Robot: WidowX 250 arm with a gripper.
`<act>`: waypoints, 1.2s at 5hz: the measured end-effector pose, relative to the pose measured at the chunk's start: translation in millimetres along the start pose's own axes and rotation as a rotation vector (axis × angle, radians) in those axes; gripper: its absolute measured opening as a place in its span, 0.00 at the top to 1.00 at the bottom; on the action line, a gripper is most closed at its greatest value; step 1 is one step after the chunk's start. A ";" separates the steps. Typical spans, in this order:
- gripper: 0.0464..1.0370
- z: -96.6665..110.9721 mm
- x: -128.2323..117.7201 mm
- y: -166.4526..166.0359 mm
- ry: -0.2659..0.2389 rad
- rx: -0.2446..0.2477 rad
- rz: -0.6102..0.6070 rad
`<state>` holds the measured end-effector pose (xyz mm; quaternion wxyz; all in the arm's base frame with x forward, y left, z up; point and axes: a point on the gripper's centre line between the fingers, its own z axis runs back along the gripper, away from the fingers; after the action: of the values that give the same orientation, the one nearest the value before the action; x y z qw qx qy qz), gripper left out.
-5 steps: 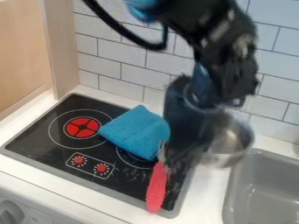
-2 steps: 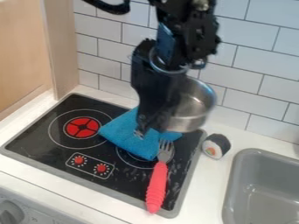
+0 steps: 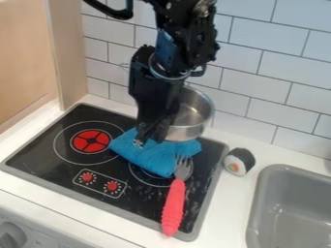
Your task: Take the silver pot and move it above the blue towel
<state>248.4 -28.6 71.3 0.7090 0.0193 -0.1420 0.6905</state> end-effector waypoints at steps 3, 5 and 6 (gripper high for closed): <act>0.98 -38.4 5.7 -11.7 -0.044 0.082 0.028; 0.96 -55.2 3.1 -22.9 -0.075 0.110 0.030; 0.80 -55.9 2.7 -21.7 -0.065 0.120 0.084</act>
<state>279.6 -14.4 22.0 0.6719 0.0780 -0.1238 0.7261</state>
